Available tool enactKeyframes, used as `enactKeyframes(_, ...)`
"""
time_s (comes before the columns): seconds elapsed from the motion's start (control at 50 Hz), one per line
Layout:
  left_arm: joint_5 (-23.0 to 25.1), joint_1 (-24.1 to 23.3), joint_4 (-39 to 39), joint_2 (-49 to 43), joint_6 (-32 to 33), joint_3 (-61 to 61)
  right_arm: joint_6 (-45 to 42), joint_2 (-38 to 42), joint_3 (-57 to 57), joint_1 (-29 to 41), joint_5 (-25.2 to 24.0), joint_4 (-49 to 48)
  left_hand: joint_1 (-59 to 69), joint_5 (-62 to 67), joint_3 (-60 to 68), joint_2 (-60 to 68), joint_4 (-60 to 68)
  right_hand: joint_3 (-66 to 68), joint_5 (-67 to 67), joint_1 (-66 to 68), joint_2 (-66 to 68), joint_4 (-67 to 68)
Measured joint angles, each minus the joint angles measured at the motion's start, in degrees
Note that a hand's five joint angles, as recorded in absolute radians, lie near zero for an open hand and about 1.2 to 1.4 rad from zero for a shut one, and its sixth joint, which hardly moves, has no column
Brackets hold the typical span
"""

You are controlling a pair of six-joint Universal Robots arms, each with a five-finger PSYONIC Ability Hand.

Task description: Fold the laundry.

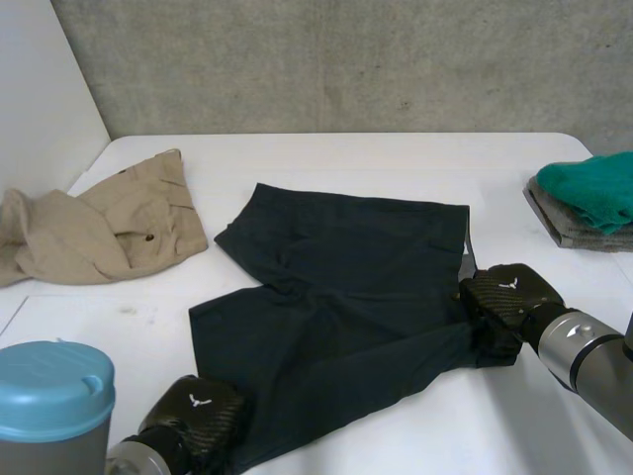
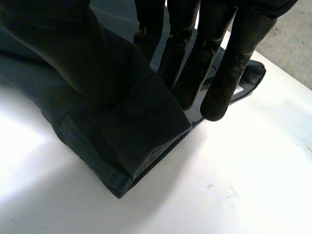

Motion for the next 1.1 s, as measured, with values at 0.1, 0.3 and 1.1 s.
enactKeyframes(0.1, -0.6, -2.3, 2.5, -2.4, 0.2, 1.2, -0.1, -0.7, 0.1, -0.1, 0.1, 0.5, 23.4, 26.5, 26.5, 26.7, 26.9, 0.0, 0.0, 0.0, 0.0, 0.0)
enactKeyframes(0.3, -3.8, -4.7, 6.4, -0.6, 2.1, 1.6, -2.2, -6.8, 0.1, -0.3, -0.5, 6.8, 23.4, 26.5, 27.4, 27.5, 27.9, 0.0, 0.0, 0.0, 0.0, 0.0)
enactKeyframes(1.1, -6.2, 0.3, 12.5, -20.0, 20.5, 36.9, -17.2, 3.5, -13.1, 0.3, 3.2, 11.3, 23.4, 26.5, 27.5, 27.8, 28.1, 0.0, 0.3, 0.0, 0.0, 0.0)
